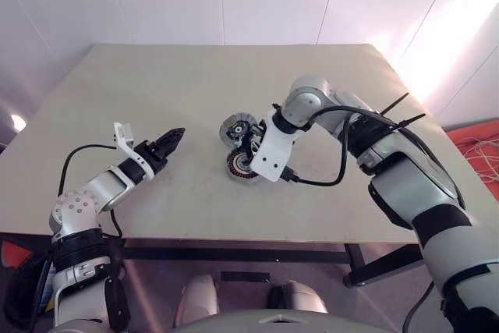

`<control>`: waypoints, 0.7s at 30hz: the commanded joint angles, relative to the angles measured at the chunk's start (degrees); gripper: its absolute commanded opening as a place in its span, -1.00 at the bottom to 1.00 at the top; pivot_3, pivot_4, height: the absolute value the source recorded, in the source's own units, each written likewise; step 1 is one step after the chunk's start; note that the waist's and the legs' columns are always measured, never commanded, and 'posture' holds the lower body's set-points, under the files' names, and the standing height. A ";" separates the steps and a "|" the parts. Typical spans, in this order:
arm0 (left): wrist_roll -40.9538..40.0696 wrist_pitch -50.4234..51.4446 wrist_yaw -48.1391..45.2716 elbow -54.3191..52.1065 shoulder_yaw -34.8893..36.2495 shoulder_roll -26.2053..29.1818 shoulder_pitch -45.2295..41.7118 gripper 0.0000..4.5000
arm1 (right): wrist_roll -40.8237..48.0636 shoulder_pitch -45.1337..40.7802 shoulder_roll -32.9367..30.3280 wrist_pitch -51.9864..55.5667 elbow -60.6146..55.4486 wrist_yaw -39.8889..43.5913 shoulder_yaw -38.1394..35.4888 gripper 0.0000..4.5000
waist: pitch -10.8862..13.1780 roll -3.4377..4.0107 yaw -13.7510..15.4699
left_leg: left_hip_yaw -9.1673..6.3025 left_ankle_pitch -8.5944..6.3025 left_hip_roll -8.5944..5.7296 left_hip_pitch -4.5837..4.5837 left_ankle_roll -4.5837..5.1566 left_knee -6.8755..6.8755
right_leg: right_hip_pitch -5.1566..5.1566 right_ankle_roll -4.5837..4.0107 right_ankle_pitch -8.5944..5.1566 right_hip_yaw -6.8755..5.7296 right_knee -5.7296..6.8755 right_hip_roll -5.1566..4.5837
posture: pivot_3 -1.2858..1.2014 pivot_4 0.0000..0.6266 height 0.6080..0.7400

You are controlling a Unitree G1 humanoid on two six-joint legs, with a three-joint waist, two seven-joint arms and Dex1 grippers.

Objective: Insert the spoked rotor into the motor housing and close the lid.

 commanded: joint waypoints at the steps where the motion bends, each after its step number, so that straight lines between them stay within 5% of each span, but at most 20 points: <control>1: -1.13 -0.53 -0.27 -1.27 0.43 0.45 -1.38 0.19 | -2.15 -2.05 0.71 -2.63 1.94 -2.58 0.02 0.60 | 0.00 0.00 -0.03 | 0.00 0.00 0.00 0.00 0.00 0.00 | 0.00 -0.01 0.00 0.00 0.01 0.00 | 0.03 -1.00 1.00; 12: -0.37 -1.11 -0.86 -0.03 0.36 1.05 -2.01 0.19 | -6.63 -2.42 1.54 -4.49 4.88 -7.53 -0.08 0.60 | 0.00 0.00 -0.90 | 0.01 0.08 0.00 -0.11 0.25 0.00 | -0.09 -0.02 0.01 0.00 0.00 0.00 | 0.03 -1.00 1.00; 14: -0.27 -1.25 -0.98 0.18 0.39 1.16 -2.09 0.19 | -6.98 -2.39 1.47 -4.77 5.12 -8.04 -0.06 0.35 | 0.00 0.00 -1.12 | 0.01 0.08 0.00 -0.10 0.24 0.01 | -0.09 -0.03 0.01 0.00 0.01 0.00 | 0.03 -1.00 1.00; 21: 0.05 -1.64 -1.46 0.68 0.24 1.55 -2.22 0.19 | -6.91 -2.00 1.34 -5.06 5.10 -8.58 -0.28 0.35 | 0.00 0.00 -1.23 | 0.01 0.01 0.01 -0.02 0.08 0.03 | -0.02 -0.04 0.02 0.00 0.05 0.00 | 0.03 -1.00 1.00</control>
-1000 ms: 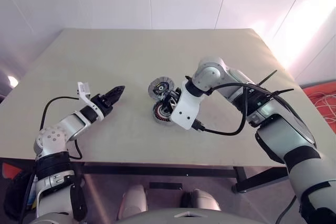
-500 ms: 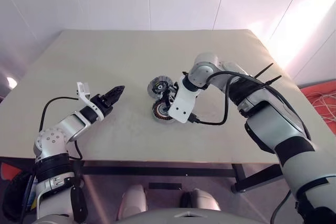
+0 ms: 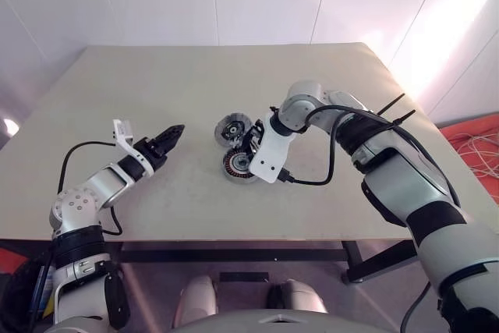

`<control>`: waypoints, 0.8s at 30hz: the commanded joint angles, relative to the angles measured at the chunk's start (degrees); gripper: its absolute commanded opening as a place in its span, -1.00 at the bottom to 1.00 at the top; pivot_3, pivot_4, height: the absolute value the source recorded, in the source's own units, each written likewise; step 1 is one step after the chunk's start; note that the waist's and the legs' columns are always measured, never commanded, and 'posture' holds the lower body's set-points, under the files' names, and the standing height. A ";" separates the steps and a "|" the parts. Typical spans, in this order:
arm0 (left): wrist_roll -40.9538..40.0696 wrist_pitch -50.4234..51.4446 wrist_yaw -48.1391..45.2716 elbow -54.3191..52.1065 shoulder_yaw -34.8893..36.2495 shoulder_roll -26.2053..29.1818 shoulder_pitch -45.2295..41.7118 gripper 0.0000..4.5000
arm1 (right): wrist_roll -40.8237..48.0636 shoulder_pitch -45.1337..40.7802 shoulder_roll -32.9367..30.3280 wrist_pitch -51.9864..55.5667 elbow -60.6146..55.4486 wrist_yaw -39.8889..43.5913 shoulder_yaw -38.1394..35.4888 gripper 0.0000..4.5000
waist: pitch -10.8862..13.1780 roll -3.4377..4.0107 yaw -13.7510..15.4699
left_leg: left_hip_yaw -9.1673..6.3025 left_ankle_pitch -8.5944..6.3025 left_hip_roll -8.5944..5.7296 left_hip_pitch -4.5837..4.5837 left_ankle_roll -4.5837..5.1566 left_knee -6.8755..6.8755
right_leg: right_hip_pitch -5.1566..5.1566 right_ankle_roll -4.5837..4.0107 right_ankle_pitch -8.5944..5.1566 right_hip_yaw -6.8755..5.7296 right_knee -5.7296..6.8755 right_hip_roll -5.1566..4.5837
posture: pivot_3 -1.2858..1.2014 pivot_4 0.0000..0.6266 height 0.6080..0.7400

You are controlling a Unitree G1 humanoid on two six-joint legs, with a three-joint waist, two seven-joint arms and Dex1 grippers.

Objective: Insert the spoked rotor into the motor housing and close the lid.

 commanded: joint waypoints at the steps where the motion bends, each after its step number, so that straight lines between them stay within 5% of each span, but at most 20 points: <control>1: -0.17 -0.78 -0.92 -0.05 0.36 0.98 -1.30 0.19 | 0.33 -1.06 -0.13 -0.48 -0.20 -0.56 -0.71 0.35 | 0.00 0.00 0.00 | 0.00 0.01 0.00 0.00 0.01 0.00 | 0.00 0.00 0.00 0.00 0.00 0.00 | 0.03 -1.00 1.00; 24: 0.99 -1.22 -2.13 2.09 -0.58 1.31 -2.86 0.19 | 3.52 -0.99 -3.62 0.53 -3.63 0.36 -2.69 0.35 | 0.00 0.00 0.04 | 0.00 0.07 0.00 -0.04 0.15 0.00 | -0.04 -0.01 0.00 0.00 -0.01 0.00 | 0.03 -1.00 1.00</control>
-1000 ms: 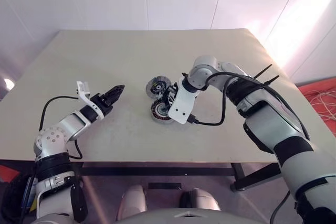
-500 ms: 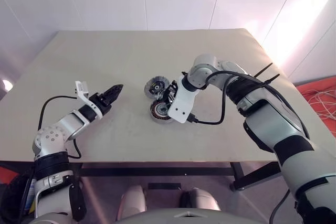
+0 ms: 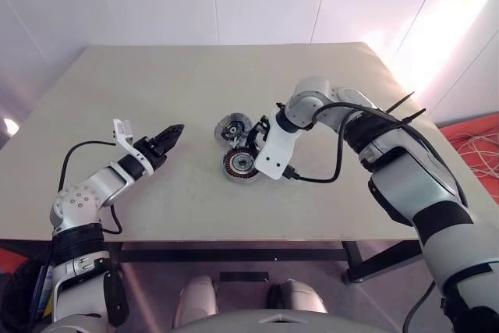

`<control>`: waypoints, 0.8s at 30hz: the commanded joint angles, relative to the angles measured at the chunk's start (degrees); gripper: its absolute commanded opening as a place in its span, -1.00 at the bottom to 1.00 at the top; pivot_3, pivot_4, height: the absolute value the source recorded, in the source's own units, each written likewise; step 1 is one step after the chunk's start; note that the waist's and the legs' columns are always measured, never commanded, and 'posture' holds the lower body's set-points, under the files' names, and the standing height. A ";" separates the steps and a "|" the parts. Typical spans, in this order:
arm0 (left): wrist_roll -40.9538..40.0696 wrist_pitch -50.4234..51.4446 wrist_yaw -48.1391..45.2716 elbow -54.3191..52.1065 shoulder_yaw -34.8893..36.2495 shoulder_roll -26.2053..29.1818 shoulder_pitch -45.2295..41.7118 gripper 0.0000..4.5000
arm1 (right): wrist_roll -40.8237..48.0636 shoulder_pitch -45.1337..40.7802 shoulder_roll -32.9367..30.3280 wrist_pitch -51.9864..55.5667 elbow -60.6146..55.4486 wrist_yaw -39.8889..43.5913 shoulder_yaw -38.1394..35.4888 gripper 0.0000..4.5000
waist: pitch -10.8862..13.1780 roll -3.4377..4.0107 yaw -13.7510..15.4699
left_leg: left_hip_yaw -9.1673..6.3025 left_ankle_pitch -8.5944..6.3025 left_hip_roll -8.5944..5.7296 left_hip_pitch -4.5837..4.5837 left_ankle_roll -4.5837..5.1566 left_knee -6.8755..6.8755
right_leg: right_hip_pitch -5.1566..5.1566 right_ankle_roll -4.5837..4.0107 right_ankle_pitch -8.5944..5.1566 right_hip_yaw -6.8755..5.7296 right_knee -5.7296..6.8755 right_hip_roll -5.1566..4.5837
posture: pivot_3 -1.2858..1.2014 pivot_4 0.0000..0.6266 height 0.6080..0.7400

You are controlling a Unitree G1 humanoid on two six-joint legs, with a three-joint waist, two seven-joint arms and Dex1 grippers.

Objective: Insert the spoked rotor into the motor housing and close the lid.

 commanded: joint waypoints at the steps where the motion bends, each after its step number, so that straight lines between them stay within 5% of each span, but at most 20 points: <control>1: 0.13 -0.72 -1.01 -0.03 -0.02 0.85 -1.96 0.19 | 1.80 -0.93 -1.16 0.53 -1.74 0.01 -2.25 0.35 | 0.00 0.00 0.03 | 0.00 0.00 0.00 0.00 0.00 0.00 | 0.00 0.00 0.00 0.00 0.00 0.00 | 0.03 -1.00 1.00; 15: 1.19 -0.43 -1.88 1.01 -0.42 1.00 -3.00 0.19 | 2.66 0.65 -3.73 5.22 -3.35 0.34 -3.78 0.35 | 0.00 -0.01 0.01 | 0.00 0.00 0.00 -0.01 0.01 0.00 | -0.01 0.00 0.00 0.00 0.00 0.00 | 0.03 -1.00 1.00; 24: 0.32 0.24 -1.27 -0.40 0.05 0.30 -1.66 0.19 | 8.07 8.39 -6.28 21.75 -7.56 -0.40 -11.47 0.35 | 0.01 -0.02 0.12 | 0.00 -0.02 -0.01 -0.05 0.06 0.05 | 0.00 0.00 0.00 0.00 -0.02 0.00 | 0.03 -1.00 1.00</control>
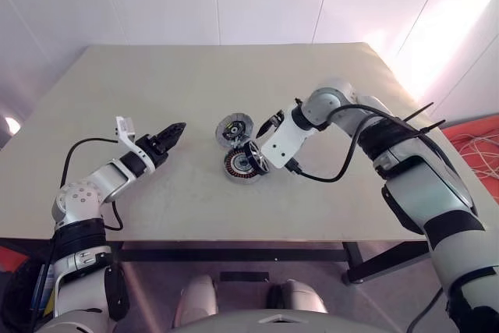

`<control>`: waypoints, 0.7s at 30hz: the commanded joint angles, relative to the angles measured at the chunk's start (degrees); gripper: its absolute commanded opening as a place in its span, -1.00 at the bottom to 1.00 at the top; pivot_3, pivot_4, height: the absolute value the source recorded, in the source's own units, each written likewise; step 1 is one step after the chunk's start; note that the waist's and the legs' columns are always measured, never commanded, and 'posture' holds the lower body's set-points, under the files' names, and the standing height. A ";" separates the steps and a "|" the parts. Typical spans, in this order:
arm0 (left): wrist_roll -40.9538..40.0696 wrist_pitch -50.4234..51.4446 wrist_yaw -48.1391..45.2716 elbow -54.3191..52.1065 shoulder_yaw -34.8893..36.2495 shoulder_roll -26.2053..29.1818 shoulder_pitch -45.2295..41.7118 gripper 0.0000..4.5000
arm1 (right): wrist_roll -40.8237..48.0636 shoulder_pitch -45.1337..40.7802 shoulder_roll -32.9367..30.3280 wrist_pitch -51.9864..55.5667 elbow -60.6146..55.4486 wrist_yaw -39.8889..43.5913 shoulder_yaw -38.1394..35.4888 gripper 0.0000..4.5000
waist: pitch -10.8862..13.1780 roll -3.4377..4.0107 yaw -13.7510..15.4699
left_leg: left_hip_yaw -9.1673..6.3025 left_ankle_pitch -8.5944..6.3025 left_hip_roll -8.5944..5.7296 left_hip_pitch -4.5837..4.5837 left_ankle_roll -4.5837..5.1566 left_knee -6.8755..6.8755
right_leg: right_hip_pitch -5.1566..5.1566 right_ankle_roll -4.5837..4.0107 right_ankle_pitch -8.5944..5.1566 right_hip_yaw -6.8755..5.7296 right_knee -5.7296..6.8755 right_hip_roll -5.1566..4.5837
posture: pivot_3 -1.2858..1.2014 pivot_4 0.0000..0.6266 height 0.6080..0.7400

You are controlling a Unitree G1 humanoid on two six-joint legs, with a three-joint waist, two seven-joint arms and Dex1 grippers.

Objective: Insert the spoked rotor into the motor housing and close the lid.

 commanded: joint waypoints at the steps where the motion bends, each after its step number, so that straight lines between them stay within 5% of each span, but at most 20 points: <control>1: -1.13 0.35 -0.08 -2.38 0.60 0.12 0.25 0.19 | 5.07 1.57 -1.84 10.15 -4.81 -0.70 -6.87 0.35 | 0.00 0.00 -0.01 | 0.00 0.00 0.00 0.00 0.00 0.00 | 0.00 0.00 0.00 0.00 0.01 0.00 | 0.03 -1.00 1.00; 8: -1.18 1.27 0.23 -2.28 0.29 -0.23 0.20 0.19 | 11.20 9.78 -6.70 30.10 -14.34 -0.64 -16.22 0.35 | 0.00 0.00 0.40 | 0.00 0.00 0.00 0.03 0.01 0.00 | 0.04 0.00 0.00 0.00 -0.01 0.00 | 0.03 -1.00 1.00; 11: -1.08 1.59 0.28 -1.76 0.10 -0.47 -0.21 0.19 | 19.34 11.51 -4.54 52.89 -19.27 -2.97 -24.62 0.35 | 0.02 0.03 0.51 | 0.00 0.01 0.01 0.06 0.00 0.00 | 0.06 0.00 0.00 0.00 0.01 0.00 | 0.03 -1.00 1.00; 14: -0.83 1.82 0.26 -1.31 -0.08 -0.71 -0.32 0.19 | 29.70 7.79 0.63 88.56 -21.61 -10.02 -37.30 0.35 | 0.02 0.08 0.23 | 0.01 0.06 0.07 0.10 -0.06 -0.02 | 0.08 -0.06 0.04 0.00 0.04 0.05 | 0.03 -1.00 1.00; 17: -0.84 2.14 0.33 -1.14 0.00 -0.76 -0.39 0.19 | 32.31 1.57 6.20 120.13 -18.32 -21.13 -57.79 0.35 | 0.07 0.17 0.51 | -0.02 0.17 0.23 0.19 -0.28 -0.03 | 0.05 -0.18 0.11 0.00 0.02 0.24 | 0.03 -1.00 1.00; 21: -0.95 2.73 0.48 -1.01 0.20 -0.46 -0.32 0.19 | 35.40 5.93 10.71 128.27 -23.64 -31.31 -67.20 0.35 | 0.01 0.08 2.15 | -0.03 0.26 0.47 0.42 -0.86 -0.17 | 0.26 -0.20 0.11 0.00 -0.21 0.57 | 0.03 -1.00 1.00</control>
